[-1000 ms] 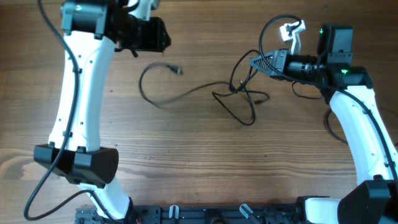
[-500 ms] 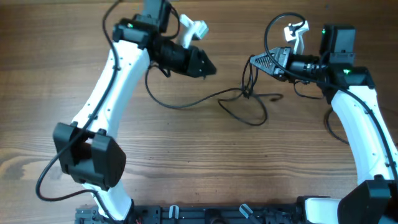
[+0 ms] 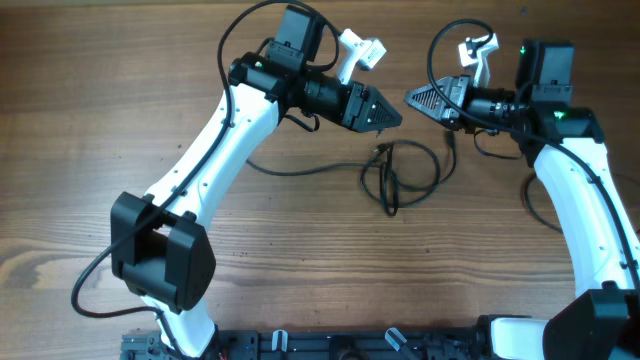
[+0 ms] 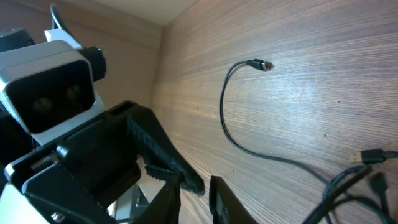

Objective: Untangle cables

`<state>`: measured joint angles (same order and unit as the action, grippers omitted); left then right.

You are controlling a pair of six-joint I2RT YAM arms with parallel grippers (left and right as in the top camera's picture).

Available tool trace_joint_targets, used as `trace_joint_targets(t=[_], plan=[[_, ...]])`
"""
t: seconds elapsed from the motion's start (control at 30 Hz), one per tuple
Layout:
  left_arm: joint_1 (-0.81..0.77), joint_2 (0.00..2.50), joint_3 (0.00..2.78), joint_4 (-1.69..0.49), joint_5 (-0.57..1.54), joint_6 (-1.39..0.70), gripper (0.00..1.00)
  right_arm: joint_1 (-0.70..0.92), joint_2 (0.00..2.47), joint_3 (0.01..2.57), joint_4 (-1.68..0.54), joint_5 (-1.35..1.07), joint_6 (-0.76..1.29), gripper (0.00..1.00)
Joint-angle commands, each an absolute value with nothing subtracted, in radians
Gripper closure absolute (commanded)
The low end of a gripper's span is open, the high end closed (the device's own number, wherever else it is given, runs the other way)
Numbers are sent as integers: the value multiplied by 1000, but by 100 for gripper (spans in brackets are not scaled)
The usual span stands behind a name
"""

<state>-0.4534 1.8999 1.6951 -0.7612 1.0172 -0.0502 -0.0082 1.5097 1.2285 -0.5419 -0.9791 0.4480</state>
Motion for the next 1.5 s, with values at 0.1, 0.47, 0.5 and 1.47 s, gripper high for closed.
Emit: trace_joint_targets(t=[0.1, 0.47, 0.5, 1.47], plan=[[-458, 1895, 1657, -896, 810, -73, 44, -11, 1488, 1252, -636, -607, 429, 59], [-588, 1956, 1639, -736, 562, -327, 33, -168, 1488, 1252, -723, -392, 421, 31], [-613, 1977, 1639, -728, 515, -327, 33, -194, 1488, 1252, -736, -392, 418, 31], [-399, 1868, 1643, -226, 1271, -632, 96, -238, 1488, 1252, -736, -1264, -129, 35]])
